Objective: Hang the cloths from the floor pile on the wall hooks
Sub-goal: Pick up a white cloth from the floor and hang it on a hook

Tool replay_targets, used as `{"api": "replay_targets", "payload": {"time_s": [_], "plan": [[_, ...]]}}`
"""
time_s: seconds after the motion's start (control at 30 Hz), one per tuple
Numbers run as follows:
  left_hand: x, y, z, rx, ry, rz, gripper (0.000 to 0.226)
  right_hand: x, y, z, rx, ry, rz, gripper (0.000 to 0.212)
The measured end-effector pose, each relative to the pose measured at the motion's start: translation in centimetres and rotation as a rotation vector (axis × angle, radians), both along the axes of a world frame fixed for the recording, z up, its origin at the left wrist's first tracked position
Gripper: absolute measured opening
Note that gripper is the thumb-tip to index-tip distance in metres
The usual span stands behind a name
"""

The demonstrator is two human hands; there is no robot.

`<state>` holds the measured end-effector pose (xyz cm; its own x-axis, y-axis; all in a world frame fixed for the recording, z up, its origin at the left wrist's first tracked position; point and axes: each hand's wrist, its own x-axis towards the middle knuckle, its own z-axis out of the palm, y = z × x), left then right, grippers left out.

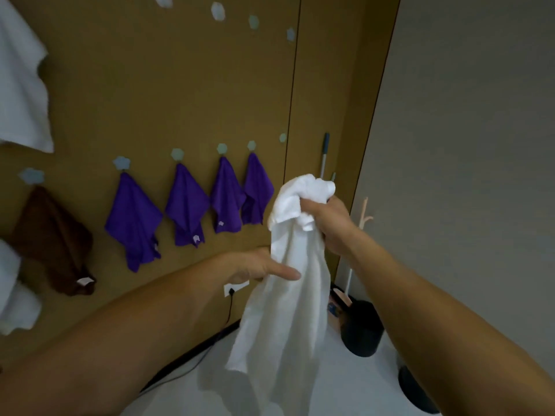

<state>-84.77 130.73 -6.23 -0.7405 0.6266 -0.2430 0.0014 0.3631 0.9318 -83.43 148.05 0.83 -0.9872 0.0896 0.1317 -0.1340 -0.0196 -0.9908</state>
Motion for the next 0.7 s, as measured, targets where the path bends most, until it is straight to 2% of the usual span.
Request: {"api": "replay_targets", "payload": {"time_s": [0.1,0.2,0.27,0.33,0.4,0.47,0.53,0.63,0.7], "plan": [[0.5,-2.2,0.4,0.140,-0.023,0.192,0.055,0.1,-3.8,0.2,-0.051,0.029,-0.003,0.051],[0.2,-5.0,2.0,0.366,-0.109,0.269,0.041,0.4,-6.5,-1.4,-0.083,-0.083,0.097,0.070],[0.1,-6.8,3.5,0.434,-0.140,0.388,0.030,0.8,-7.9,-3.0,-0.059,-0.194,0.221,0.080],[-0.3,-8.2,4.8,0.458,-0.161,0.536,0.030,1.6,-9.2,-4.4,0.015,-0.311,0.343,0.075],[-0.3,-9.4,5.4,0.484,-0.207,0.541,0.040,1.9,-10.2,-5.4,0.124,-0.357,0.364,0.063],[0.0,-10.4,4.9,0.506,-0.224,0.479,0.048,1.7,-10.8,-5.8,0.177,-0.347,0.274,0.046],[0.6,-11.2,3.4,0.481,-0.254,0.378,0.053,1.2,-11.1,-5.6,0.129,-0.331,0.177,0.034],[1.8,-12.1,1.5,0.304,-0.342,0.262,0.047,0.6,-11.5,-5.0,0.032,-0.295,0.100,0.023],[2.4,-12.2,1.4,0.237,-0.358,0.290,0.035,0.2,-11.6,-4.8,0.060,-0.287,0.052,0.023]]}}
